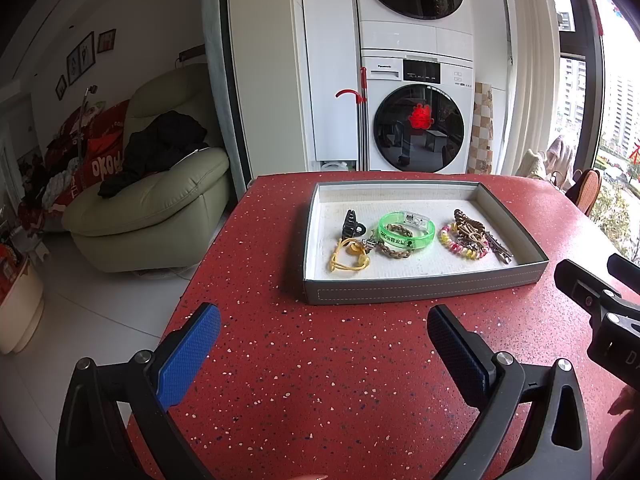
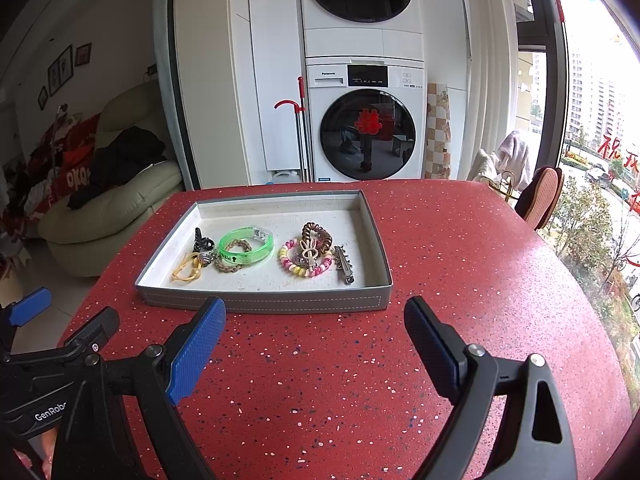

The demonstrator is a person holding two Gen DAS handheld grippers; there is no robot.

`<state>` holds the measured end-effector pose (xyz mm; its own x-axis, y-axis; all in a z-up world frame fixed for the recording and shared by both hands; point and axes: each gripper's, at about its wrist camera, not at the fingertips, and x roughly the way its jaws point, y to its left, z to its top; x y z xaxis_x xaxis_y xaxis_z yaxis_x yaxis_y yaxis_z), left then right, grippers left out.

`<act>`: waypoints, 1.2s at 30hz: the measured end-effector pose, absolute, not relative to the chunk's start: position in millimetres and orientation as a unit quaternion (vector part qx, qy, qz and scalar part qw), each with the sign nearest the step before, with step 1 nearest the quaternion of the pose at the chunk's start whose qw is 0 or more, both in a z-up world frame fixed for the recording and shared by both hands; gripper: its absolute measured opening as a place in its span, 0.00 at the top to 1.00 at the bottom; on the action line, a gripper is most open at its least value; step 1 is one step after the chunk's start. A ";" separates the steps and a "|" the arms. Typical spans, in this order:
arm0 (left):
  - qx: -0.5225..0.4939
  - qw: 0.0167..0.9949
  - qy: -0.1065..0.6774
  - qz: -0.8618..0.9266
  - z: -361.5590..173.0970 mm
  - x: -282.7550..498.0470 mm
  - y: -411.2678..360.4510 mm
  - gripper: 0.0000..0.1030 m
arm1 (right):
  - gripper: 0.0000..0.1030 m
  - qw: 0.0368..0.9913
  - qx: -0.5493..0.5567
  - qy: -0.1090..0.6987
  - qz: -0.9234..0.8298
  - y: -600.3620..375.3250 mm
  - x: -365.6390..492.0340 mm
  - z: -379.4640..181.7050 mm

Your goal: Organize jewelry

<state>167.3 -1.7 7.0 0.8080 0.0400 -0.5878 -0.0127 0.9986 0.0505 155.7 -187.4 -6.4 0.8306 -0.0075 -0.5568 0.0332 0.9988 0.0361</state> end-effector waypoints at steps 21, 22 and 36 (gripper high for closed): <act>0.021 0.948 0.316 0.014 5.9 166.6 -0.8 0.00 | 0.10 0.957 0.022 0.291 -0.010 -186.2 156.0 -5.9; 0.021 0.948 0.316 0.013 5.9 166.8 -0.9 0.00 | 0.10 0.957 0.022 0.290 -0.010 -186.4 155.8 -6.2; 0.020 0.949 0.314 0.014 9.4 165.1 -0.2 0.00 | 0.10 0.957 0.022 0.290 -0.010 -184.6 156.3 -5.9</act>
<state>165.1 -0.2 9.4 0.8030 0.0386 -0.5947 -0.0137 0.9988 0.0462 156.3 -184.6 -5.9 0.8314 -0.0066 -0.5557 0.0326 0.9988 0.0368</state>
